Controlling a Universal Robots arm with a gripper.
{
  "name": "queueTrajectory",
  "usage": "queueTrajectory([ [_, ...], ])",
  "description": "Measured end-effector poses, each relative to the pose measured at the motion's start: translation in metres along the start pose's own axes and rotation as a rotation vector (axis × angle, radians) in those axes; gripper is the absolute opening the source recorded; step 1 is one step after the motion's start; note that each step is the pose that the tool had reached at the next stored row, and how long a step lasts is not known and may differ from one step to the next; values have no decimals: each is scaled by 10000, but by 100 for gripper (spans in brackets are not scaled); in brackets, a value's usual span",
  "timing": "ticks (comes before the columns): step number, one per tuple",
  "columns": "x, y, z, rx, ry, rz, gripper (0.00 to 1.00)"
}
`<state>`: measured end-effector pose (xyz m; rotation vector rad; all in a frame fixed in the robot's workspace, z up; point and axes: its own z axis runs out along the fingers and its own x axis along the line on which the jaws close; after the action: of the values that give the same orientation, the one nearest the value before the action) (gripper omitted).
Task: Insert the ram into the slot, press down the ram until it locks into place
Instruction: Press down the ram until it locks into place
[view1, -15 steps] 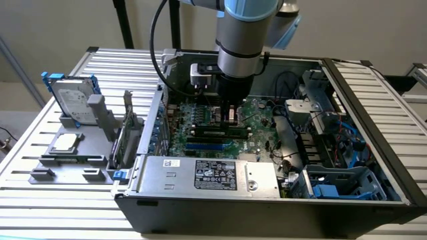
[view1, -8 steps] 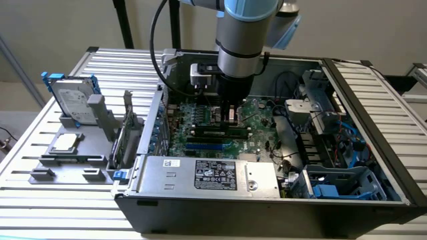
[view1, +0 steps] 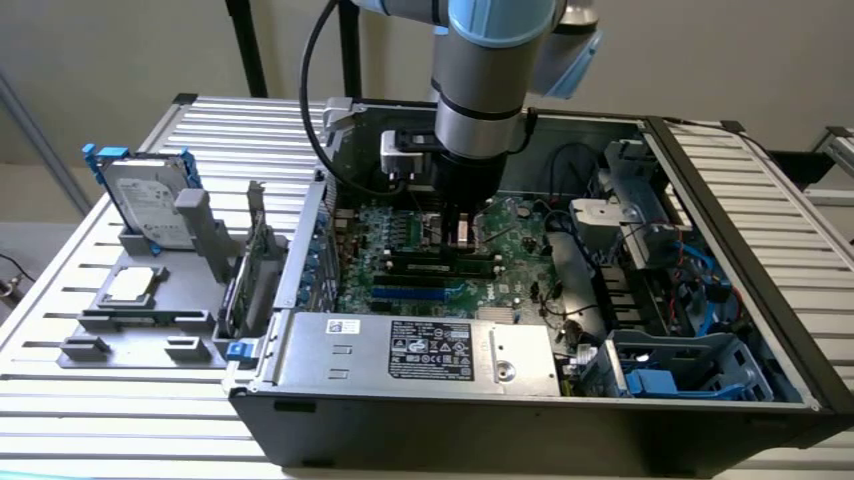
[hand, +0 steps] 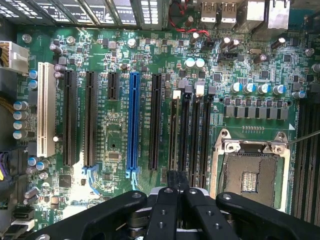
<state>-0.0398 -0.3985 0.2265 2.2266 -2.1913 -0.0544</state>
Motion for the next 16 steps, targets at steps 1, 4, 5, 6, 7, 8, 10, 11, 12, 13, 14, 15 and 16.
queueTrajectory([
  [1, -1, 0, -7, 4, -11, 1, 11],
  [4, -3, 3, -87, 4, -6, 1, 11],
  [5, -3, 4, -122, 4, -8, 0, 11],
  [6, -3, 5, -154, 3, -7, 0, 11],
  [7, -3, 7, -189, 2, -6, 0, 11],
  [8, -4, 8, -221, 3, -6, 0, 11],
  [10, -4, 9, -254, 2, -3, 0, 11],
  [11, -4, 9, -253, 2, -5, 0, 11],
  [12, -4, 9, -253, 3, -6, 0, 11],
  [13, -4, 9, -253, 3, -5, 0, 11],
  [14, -4, 9, -253, 3, -5, 0, 11],
  [15, -4, 9, -254, 2, -4, 0, 11],
  [16, -4, 9, -254, 2, -5, 0, 11],
])
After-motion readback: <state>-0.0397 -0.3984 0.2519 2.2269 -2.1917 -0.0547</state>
